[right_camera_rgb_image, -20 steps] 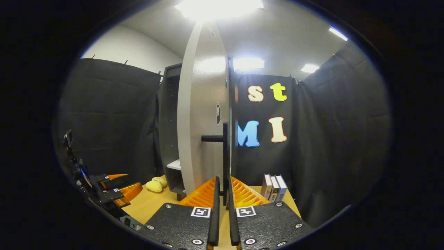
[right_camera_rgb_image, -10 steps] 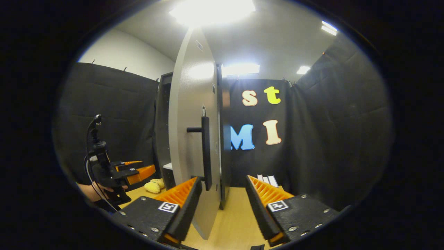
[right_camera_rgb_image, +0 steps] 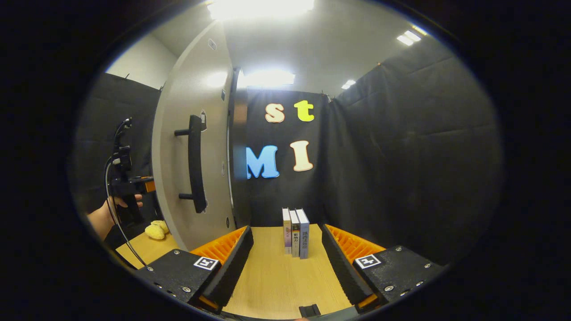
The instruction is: Open the cabinet door with the right hand, grasp the bottle in the cabinet with the left hand and place it on the coaster, then close the cabinet door with the right hand.
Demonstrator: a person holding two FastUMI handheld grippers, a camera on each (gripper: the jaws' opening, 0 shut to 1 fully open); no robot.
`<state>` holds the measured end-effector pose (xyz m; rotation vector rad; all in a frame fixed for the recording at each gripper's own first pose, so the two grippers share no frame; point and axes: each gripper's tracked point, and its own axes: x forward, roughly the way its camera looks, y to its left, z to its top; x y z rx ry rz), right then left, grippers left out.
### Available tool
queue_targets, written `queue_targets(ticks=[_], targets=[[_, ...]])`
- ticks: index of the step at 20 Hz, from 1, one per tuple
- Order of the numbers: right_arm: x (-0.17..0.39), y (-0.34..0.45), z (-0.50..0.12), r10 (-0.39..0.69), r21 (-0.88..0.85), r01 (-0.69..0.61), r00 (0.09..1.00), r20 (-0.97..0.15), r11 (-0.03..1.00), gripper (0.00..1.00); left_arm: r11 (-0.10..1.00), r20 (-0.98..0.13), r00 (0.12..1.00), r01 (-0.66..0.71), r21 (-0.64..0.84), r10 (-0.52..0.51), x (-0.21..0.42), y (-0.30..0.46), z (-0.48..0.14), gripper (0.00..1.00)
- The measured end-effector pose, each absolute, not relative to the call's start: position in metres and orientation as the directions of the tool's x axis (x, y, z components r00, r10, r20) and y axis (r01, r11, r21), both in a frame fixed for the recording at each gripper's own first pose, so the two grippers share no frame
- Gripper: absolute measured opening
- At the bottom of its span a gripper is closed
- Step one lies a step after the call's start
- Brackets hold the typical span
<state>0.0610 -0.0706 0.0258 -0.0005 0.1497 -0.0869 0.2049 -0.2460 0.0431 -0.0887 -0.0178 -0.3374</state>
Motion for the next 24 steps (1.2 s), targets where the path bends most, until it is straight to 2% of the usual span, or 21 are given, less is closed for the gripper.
queue_targets(ticks=[7,8,9,11,12,14,15,17,18,21,22,23,24], targets=[[0.07,-0.078,0.005,-0.197,0.014,0.204,0.959,-0.205,0.979,0.95,0.942,0.013,0.944,0.33,-0.064,-0.33,0.28,-0.254,0.029,0.81],[0.072,-0.077,0.003,-0.205,0.014,0.213,0.956,-0.211,0.977,0.95,0.942,0.012,0.944,0.33,-0.067,-0.33,0.29,-0.254,0.026,0.84],[0.074,-0.077,0.0,-0.213,0.014,0.221,0.953,-0.217,0.975,0.95,0.94,0.009,0.943,0.333,-0.071,-0.333,0.298,-0.254,0.023,0.8],[0.077,-0.076,-0.003,-0.229,0.012,0.238,0.947,-0.227,0.971,0.95,0.938,0.01,0.941,0.338,-0.077,-0.338,0.315,-0.256,0.019,0.8],[0.078,-0.075,-0.004,-0.235,0.014,0.245,0.944,-0.231,0.969,0.95,0.934,0.008,0.937,0.348,-0.077,-0.348,0.322,-0.258,0.017,0.84],[0.081,-0.073,-0.007,-0.242,0.017,0.253,0.941,-0.238,0.967,0.95,0.93,-0.005,0.932,0.361,-0.07,-0.362,0.335,-0.262,0.012,0.8],[0.084,-0.073,-0.009,-0.245,0.018,0.256,0.939,-0.242,0.966,0.92,0.93,-0.015,0.932,0.362,-0.061,-0.363,0.34,-0.265,0.009,0.81],[0.085,-0.071,-0.01,-0.249,0.015,0.261,0.936,-0.248,0.965,0.95,0.929,-0.038,0.928,0.369,-0.037,-0.371,0.35,-0.27,0.001,0.84],[0.086,-0.07,-0.011,-0.25,0.014,0.262,0.935,-0.25,0.965,0.95,0.931,-0.049,0.93,0.364,-0.021,-0.364,0.353,-0.271,-0.002,0.8],[0.09,-0.068,-0.011,-0.244,0.01,0.254,0.938,-0.248,0.967,0.95,0.939,-0.049,0.938,0.345,0.007,-0.344,0.352,-0.268,0.0,0.8],[0.091,-0.067,-0.01,-0.242,0.009,0.251,0.938,-0.247,0.968,0.95,0.936,-0.044,0.935,0.351,0.001,-0.351,0.351,-0.269,0.002,0.75],[0.091,-0.067,-0.011,-0.238,0.009,0.248,0.94,-0.245,0.969,0.95,0.933,-0.038,0.932,0.359,-0.007,-0.359,0.35,-0.269,0.003,0.75],[0.091,-0.067,-0.011,-0.232,0.013,0.243,0.942,-0.244,0.97,0.95,0.932,-0.03,0.931,0.363,-0.01,-0.363,0.348,-0.268,0.007,0.8]])
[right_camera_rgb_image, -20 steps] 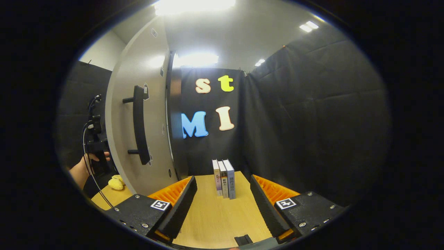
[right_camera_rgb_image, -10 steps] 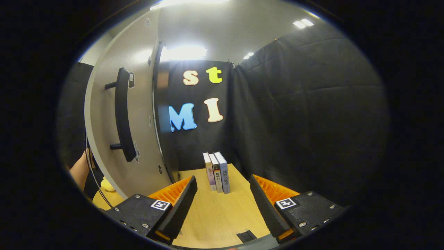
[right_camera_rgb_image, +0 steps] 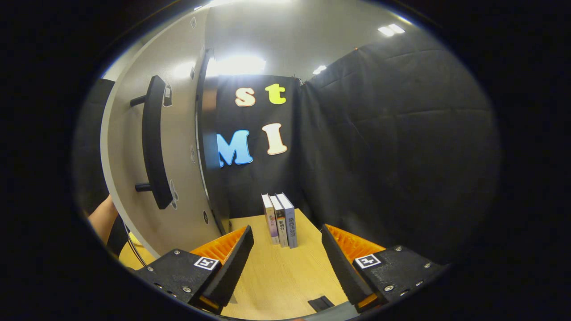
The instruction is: Open the cabinet door with the right hand, grasp the bottle in the cabinet with the left hand and place it on the coaster, then close the cabinet door with the right hand.
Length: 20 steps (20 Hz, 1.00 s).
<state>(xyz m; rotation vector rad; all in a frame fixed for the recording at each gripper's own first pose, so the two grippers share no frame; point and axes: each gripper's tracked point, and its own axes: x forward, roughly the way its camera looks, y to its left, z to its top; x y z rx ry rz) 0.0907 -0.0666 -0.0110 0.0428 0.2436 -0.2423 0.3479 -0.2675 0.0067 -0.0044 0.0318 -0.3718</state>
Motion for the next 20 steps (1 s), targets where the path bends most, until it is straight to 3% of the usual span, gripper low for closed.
queue_targets(ticks=[5,8,20], targets=[[0.09,-0.068,0.0,-0.203,0.017,0.211,0.958,-0.204,0.977,0.95,0.934,0.017,0.934,0.357,0.006,-0.357,0.319,-0.257,0.031,0.75],[0.088,-0.069,0.007,-0.181,0.001,0.184,0.967,-0.181,0.983,0.95,0.941,0.032,0.941,0.338,0.003,-0.338,0.295,-0.245,0.036,0.79],[0.077,-0.068,0.006,-0.073,-0.007,0.072,0.986,-0.147,0.997,0.94,0.972,0.057,0.971,0.234,-0.004,-0.233,0.187,-0.179,0.013,0.75]])
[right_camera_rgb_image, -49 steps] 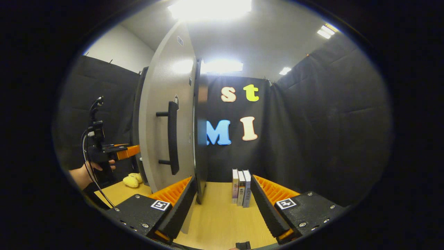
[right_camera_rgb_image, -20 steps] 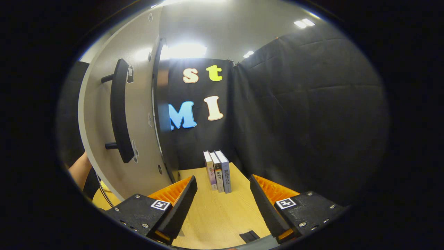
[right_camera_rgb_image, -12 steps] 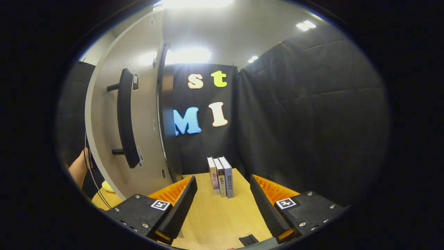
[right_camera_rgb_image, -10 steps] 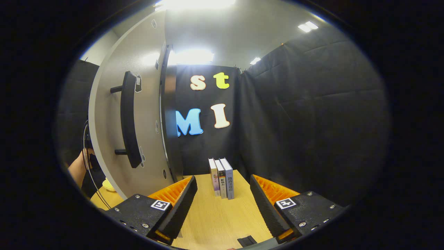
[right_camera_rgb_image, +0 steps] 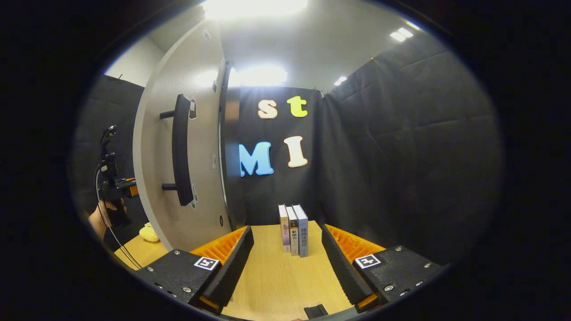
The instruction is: Open the cabinet door with the right hand, grasp the bottle in the cabinet with the left hand and place it on the coaster, then close the cabinet door with the right hand.
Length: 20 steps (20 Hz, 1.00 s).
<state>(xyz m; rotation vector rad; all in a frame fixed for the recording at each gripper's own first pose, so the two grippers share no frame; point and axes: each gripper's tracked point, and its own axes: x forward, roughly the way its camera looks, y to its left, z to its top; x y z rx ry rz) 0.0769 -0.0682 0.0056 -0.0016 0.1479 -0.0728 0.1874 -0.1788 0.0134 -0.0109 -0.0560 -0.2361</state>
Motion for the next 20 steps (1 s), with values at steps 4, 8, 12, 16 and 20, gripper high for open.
queue_targets(ticks=[4,8,12,16,20], targets=[[0.072,-0.068,0.006,-0.056,0.003,0.057,0.99,-0.132,0.998,0.95,0.978,0.039,0.977,0.209,-0.029,-0.208,0.156,-0.165,-0.008,0.8],[0.069,-0.074,0.005,-0.055,0.014,0.057,0.99,-0.13,0.998,0.95,0.979,0.041,0.98,0.196,-0.047,-0.194,0.127,-0.154,-0.028,0.79],[0.071,-0.077,0.003,-0.06,0.038,0.065,0.991,-0.119,0.997,0.95,0.983,0.021,0.985,0.171,-0.065,-0.17,0.103,-0.142,-0.057,0.76],[0.074,-0.077,-0.002,-0.05,0.034,0.056,0.989,-0.142,0.998,0.95,0.984,-0.007,0.988,0.155,-0.09,-0.156,0.082,-0.126,-0.088,0.8],[0.075,-0.077,-0.001,-0.049,0.015,0.052,0.99,-0.134,0.999,0.95,0.982,-0.041,0.988,0.143,-0.122,-0.149,0.067,-0.117,-0.118,0.76]])
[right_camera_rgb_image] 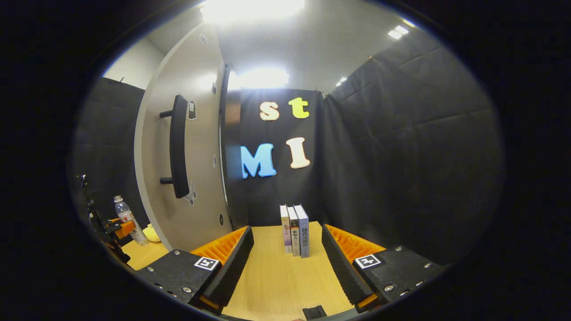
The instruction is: Open the cabinet door with the right hand, grasp the bottle in the cabinet with the left hand and place it on the coaster, then close the cabinet door with the right hand.
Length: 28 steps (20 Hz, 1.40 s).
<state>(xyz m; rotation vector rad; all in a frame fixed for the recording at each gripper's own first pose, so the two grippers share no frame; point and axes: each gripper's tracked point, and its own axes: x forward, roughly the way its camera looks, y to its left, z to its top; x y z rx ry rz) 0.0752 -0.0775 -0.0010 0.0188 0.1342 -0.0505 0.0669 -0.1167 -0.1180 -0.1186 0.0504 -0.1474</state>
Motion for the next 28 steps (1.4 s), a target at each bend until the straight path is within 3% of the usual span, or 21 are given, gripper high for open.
queue_targets(ticks=[5,6,9,10,13,14,15,20,21,22,26,28], targets=[[0.077,-0.078,-0.008,-0.043,0.016,0.046,0.987,-0.153,0.999,0.95,0.982,-0.09,0.985,0.134,-0.134,-0.147,0.052,-0.112,-0.161,0.76],[0.077,-0.079,-0.009,-0.042,0.015,0.045,0.987,-0.157,0.999,0.95,0.982,-0.104,0.984,0.127,-0.136,-0.142,0.05,-0.11,-0.171,0.72],[0.082,-0.081,-0.011,-0.045,0.005,0.047,0.986,-0.162,0.999,0.95,0.986,-0.138,0.984,0.096,-0.135,-0.115,0.054,-0.104,-0.194,0.8],[0.083,-0.08,-0.012,-0.046,0.001,0.046,0.985,-0.168,0.999,0.95,0.987,-0.152,0.982,0.089,-0.131,-0.108,0.052,-0.103,-0.205,0.76],[0.086,-0.074,-0.016,-0.03,-0.021,0.027,0.981,-0.191,0.999,0.95,0.992,-0.2,0.976,0.069,-0.11,-0.09,0.038,-0.101,-0.237,0.8],[0.088,-0.074,-0.016,-0.029,-0.038,0.022,0.981,-0.194,0.999,0.95,0.992,-0.213,0.973,0.065,-0.107,-0.087,0.036,-0.1,-0.245,0.72],[0.089,-0.073,-0.014,-0.028,-0.054,0.018,0.981,-0.192,0.998,0.95,0.992,-0.224,0.971,0.06,-0.107,-0.083,0.034,-0.1,-0.252,0.76],[0.099,-0.058,-0.01,0.0,-0.064,-0.013,0.983,-0.185,0.998,0.94,0.992,-0.247,0.967,0.036,-0.118,-0.065,0.028,-0.095,-0.279,0.76],[0.101,-0.056,-0.011,0.003,-0.066,-0.015,0.983,-0.184,0.998,0.95,0.993,-0.246,0.967,0.033,-0.117,-0.061,0.028,-0.093,-0.282,0.8],[0.102,-0.055,-0.013,0.004,-0.067,-0.016,0.983,-0.185,0.998,0.95,0.993,-0.244,0.968,0.031,-0.113,-0.058,0.027,-0.093,-0.284,0.76],[0.111,-0.046,-0.018,0.022,-0.039,-0.031,0.978,-0.208,0.999,0.95,0.994,-0.255,0.966,0.014,-0.113,-0.043,0.028,-0.093,-0.291,0.8],[0.115,-0.04,-0.016,0.036,-0.021,-0.041,0.978,-0.206,0.999,0.95,0.992,-0.268,0.962,0.013,-0.122,-0.046,0.026,-0.093,-0.299,0.76]])
